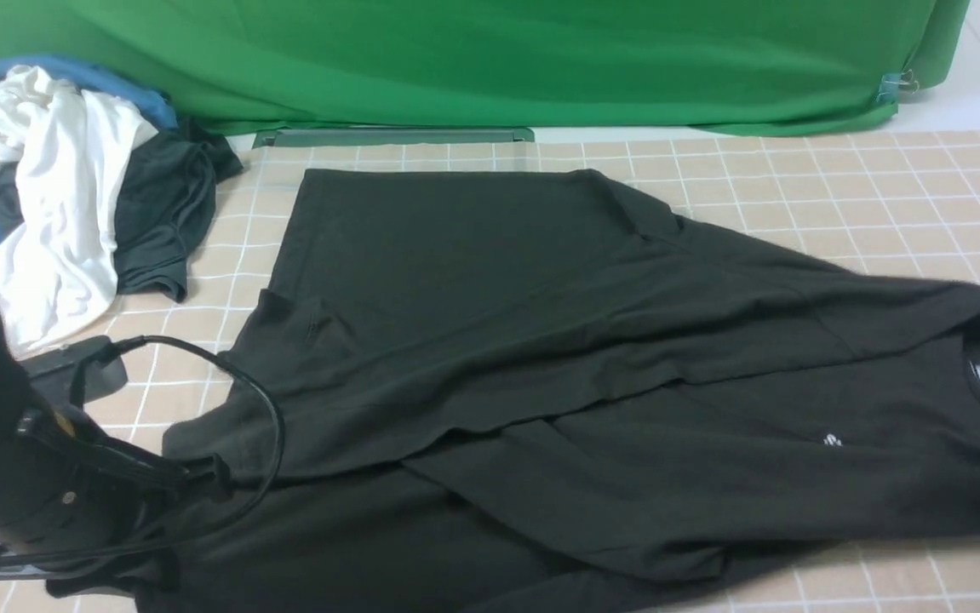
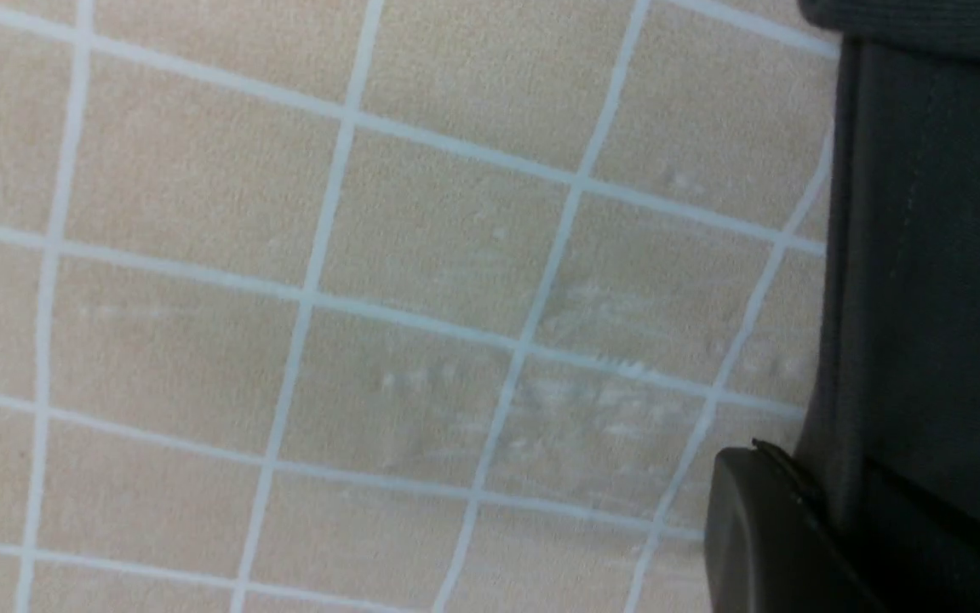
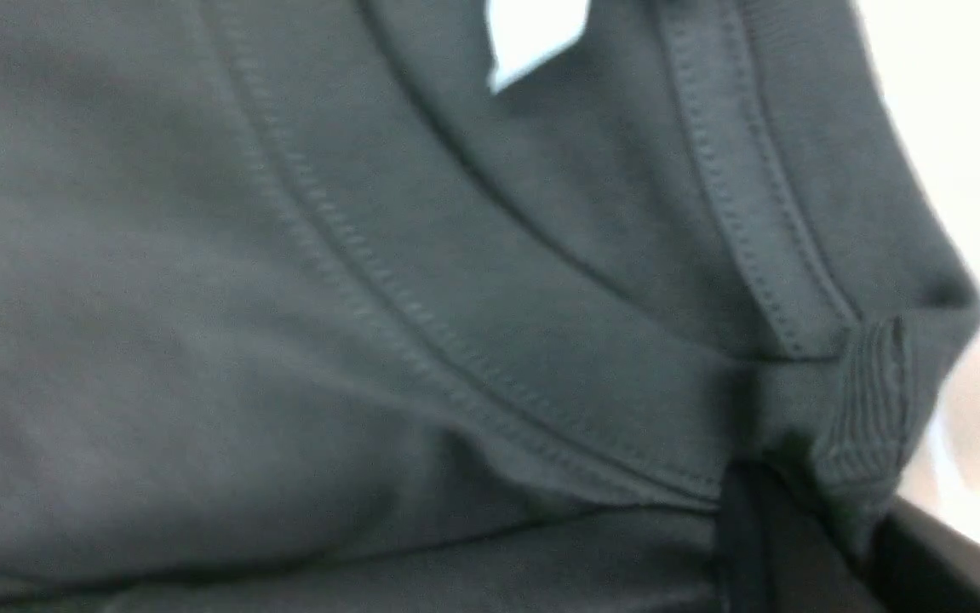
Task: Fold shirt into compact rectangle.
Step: 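Fold the black garment in half by bringing its near edge over to the far edge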
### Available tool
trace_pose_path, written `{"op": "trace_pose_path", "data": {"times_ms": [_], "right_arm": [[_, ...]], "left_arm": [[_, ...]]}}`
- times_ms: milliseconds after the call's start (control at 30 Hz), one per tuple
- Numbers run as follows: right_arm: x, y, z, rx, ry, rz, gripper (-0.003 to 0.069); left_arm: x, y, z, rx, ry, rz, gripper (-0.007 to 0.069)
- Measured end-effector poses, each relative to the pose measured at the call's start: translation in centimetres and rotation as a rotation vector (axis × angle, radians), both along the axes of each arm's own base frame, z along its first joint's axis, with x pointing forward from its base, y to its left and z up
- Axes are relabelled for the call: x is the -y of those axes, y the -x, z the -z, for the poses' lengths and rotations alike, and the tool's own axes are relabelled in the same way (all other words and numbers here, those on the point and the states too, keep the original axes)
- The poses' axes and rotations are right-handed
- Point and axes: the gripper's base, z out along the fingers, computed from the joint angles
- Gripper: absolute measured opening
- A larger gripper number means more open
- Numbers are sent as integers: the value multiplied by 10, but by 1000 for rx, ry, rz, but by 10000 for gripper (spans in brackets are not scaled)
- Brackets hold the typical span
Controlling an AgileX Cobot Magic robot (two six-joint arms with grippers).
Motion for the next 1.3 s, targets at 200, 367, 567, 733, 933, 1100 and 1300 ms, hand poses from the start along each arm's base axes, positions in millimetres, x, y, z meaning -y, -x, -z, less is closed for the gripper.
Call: {"op": "trace_pose_path", "data": {"times_ms": [200, 367, 567, 733, 933, 1100, 1300], "right_arm": [[3, 59, -17, -190, 50, 71, 55], [3, 73, -33, -140, 71, 94, 55], [8, 54, -57, -6, 94, 127, 55], [14, 27, -77, 122, 86, 141, 55], [24, -6, -84, 179, 92, 139, 55], [32, -33, -72, 208, 93, 128, 55], [39, -59, -47, 260, 92, 112, 55]], "left_arm": [[-3, 23, -1, -54, -1, 10, 20], [-3, 24, 1, -57, -2, 15, 20], [0, 4, -24, 72, 15, 27, 20], [9, -20, -33, 128, 81, 6, 20], [18, -73, -34, 141, 95, 4, 20], [27, -128, -37, 169, 102, 6, 20], [36, -180, -30, 187, 104, 9, 20]]}}
